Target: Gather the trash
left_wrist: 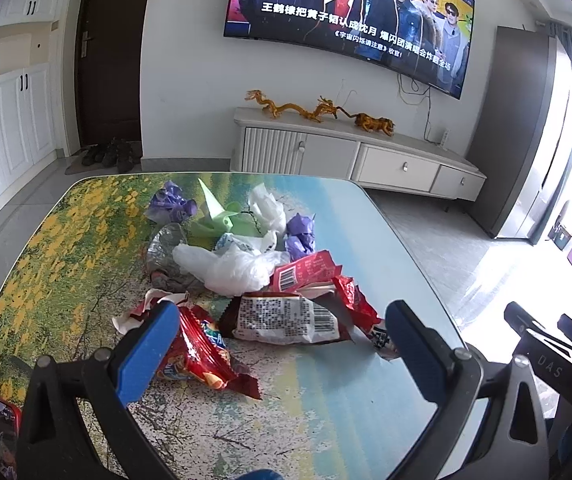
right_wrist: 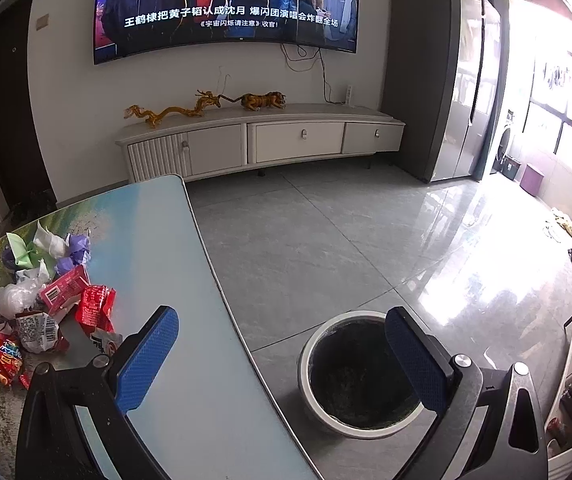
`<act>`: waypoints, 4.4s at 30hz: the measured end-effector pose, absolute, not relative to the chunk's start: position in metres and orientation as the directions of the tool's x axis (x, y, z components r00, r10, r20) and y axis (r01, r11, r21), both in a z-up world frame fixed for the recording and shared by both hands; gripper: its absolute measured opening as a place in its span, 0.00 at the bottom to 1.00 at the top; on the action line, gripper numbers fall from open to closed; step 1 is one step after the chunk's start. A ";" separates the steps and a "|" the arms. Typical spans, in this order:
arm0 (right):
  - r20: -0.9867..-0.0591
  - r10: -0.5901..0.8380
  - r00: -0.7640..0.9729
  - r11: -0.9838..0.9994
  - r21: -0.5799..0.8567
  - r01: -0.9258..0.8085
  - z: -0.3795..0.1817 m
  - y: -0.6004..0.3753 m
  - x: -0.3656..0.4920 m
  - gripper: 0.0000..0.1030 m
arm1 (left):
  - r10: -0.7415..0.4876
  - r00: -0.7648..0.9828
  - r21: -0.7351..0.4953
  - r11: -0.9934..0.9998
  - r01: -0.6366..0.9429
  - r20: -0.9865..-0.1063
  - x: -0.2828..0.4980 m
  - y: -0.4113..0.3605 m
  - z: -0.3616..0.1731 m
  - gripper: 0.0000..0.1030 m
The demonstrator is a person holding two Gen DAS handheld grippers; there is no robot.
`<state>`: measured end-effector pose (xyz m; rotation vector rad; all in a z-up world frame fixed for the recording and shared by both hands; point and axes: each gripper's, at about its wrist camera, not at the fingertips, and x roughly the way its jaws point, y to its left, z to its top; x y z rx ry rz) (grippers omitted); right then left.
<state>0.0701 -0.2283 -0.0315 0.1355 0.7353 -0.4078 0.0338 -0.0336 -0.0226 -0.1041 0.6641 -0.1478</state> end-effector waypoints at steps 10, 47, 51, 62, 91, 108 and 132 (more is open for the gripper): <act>-0.693 -0.309 0.651 0.918 -0.037 0.395 -0.038 -0.221 0.075 1.00 | -0.157 0.779 -0.139 0.986 0.090 -0.607 0.035 -0.028 -0.022 1.00; -0.607 -0.219 0.764 0.938 0.083 0.336 -0.001 -0.241 0.026 1.00 | -0.114 0.839 -0.070 0.993 0.091 -0.532 -0.023 -0.055 0.029 1.00; -0.595 -0.218 0.774 0.937 0.094 0.336 0.004 -0.243 0.019 1.00 | -0.117 0.846 -0.065 0.993 0.098 -0.520 -0.031 -0.057 0.035 1.00; -0.534 -0.222 0.816 0.941 0.102 0.323 0.021 -0.241 0.001 1.00 | -0.160 0.837 -0.079 0.987 0.139 -0.523 -0.046 -0.059 0.045 1.00; -0.672 0.132 0.729 0.980 0.198 0.005 -0.014 -0.202 0.090 0.77 | -0.108 0.722 -0.206 0.977 -0.048 -0.683 0.032 0.050 -0.025 0.87; -0.771 0.311 0.556 0.949 0.224 -0.221 -0.086 -0.165 0.152 0.50 | -0.151 0.664 -0.185 0.983 0.019 -0.733 0.053 0.032 -0.063 0.73; -0.726 0.337 0.600 0.942 0.258 -0.217 -0.065 -0.178 0.079 0.23 | -0.276 0.649 -0.249 0.959 0.135 -0.709 0.006 0.019 -0.045 0.06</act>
